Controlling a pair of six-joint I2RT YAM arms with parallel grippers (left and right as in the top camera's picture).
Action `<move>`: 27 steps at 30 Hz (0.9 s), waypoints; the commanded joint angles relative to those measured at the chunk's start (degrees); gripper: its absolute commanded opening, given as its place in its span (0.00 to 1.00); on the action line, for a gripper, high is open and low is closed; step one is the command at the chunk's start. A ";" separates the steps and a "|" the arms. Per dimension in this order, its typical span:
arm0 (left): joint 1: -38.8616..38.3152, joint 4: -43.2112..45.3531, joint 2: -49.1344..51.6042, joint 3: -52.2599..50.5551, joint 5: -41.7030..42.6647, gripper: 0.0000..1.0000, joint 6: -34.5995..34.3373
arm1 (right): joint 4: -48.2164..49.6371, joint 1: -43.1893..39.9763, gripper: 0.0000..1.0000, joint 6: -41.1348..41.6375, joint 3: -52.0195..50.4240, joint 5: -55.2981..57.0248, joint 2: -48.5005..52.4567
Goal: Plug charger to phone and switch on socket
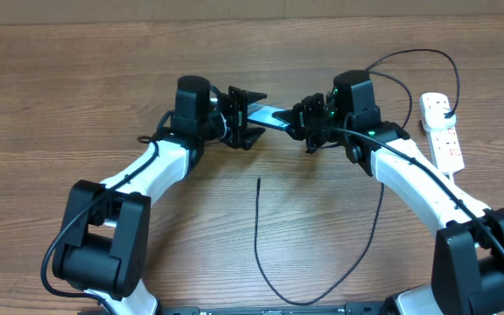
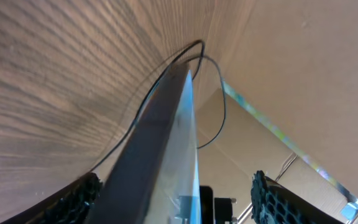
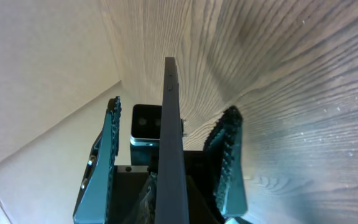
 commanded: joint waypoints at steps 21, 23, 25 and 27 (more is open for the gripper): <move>-0.55 -0.66 -0.26 -0.48 -1.64 0.66 -5.92 | 1.07 0.42 0.04 6.45 1.09 -0.68 -0.20; -0.55 -0.66 -0.26 -0.48 -1.64 0.62 -5.92 | 1.07 0.42 0.04 5.62 1.09 -0.74 -0.20; -0.55 -0.66 -0.26 -0.48 -1.64 0.58 -5.92 | 1.01 0.48 0.04 5.22 1.09 -0.81 -0.20; -0.55 -0.66 -0.26 -0.48 -1.66 0.54 -5.92 | 1.14 0.81 0.04 5.22 1.09 -0.79 -0.20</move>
